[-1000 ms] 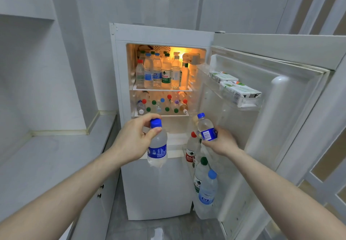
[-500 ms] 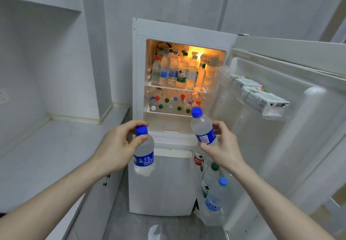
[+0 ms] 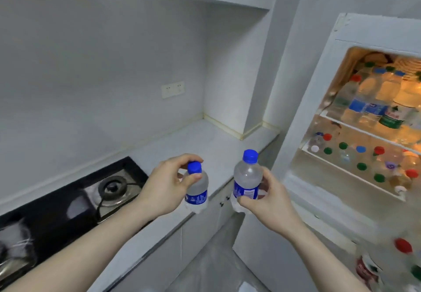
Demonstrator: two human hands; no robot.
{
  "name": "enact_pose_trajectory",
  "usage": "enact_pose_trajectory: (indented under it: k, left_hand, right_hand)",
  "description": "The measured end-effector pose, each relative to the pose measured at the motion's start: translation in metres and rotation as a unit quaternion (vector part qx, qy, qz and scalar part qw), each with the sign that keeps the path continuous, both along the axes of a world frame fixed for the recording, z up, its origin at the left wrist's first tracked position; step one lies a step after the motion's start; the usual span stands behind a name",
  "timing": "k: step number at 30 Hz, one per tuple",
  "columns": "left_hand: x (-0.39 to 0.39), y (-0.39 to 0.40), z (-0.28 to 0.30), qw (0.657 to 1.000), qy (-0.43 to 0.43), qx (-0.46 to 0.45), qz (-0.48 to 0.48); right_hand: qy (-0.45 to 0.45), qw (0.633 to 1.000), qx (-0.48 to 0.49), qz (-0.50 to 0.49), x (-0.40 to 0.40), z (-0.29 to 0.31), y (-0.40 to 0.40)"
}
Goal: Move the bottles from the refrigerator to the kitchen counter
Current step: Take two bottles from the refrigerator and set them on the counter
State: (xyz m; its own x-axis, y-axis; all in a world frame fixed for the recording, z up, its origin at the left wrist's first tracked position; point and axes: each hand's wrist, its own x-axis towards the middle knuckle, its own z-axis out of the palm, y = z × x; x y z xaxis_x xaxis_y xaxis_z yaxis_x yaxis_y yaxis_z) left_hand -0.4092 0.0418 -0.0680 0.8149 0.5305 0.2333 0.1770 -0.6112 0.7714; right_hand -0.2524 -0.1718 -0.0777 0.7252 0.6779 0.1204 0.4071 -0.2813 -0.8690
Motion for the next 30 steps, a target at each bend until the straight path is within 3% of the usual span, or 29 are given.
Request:
enact_pose_trajectory:
  k: [7, 13, 21, 30]
  left_hand:
    - [-0.097, 0.016, -0.009, 0.982, 0.042, 0.023, 0.183]
    - [-0.213, -0.001, -0.014, 0.946, 0.051, 0.011, 0.320]
    - [-0.387, -0.046, -0.017, 0.874, 0.033, -0.013, 0.485]
    - [-0.581, -0.117, -0.032, 0.786, 0.044, -0.024, 0.616]
  right_hand:
    - [0.033, 0.984, -0.025, 0.171, -0.028, -0.024, 0.083]
    - [0.036, 0.948, -0.037, 0.313, -0.108, -0.025, 0.141]
    - [-0.019, 0.874, -0.037, 0.484, -0.269, -0.021, 0.185]
    - [-0.023, 0.815, -0.045, 0.577, -0.468, -0.033, 0.189]
